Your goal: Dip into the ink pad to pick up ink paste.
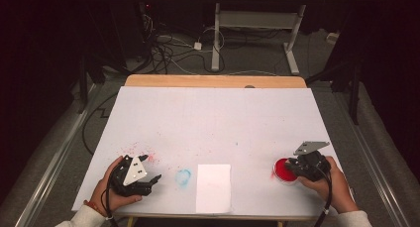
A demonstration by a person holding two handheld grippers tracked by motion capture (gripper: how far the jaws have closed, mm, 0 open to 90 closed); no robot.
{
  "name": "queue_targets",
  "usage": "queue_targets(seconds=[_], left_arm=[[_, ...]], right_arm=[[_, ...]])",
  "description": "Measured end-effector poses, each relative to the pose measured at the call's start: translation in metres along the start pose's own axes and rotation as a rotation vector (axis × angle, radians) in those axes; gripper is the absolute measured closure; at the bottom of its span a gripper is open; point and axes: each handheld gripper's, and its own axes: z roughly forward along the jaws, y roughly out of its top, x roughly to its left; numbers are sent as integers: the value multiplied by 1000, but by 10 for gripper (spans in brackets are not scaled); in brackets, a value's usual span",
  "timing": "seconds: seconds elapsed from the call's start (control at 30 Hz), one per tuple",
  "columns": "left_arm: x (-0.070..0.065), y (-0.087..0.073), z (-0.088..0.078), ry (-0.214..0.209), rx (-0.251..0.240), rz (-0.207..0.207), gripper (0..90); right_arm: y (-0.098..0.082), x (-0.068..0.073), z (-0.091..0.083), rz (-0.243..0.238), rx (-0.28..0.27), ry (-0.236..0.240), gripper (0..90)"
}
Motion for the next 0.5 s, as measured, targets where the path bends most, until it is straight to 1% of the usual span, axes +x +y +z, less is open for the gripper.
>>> queue_targets(seconds=[0.07, 0.2, 0.33, 0.43, 0.5], left_arm=[[0, 0, 0, -2, 2, -2, 233], [2, -1, 1, -7, 3, -3, 233], [3, -2, 1, -7, -2, -14, 233], [4, -2, 1, -9, -7, -19, 233], [5, -2, 1, -11, -6, -20, 233]], right_arm=[[0, 0, 0, -6, 2, -3, 767], [0, -1, 0, 1, 0, 1, 767], [0, -3, 0, 4, 2, 12, 767], [2, -4, -2, -5, 3, 21, 767], [2, -5, -6, 3, -21, 23, 766]])
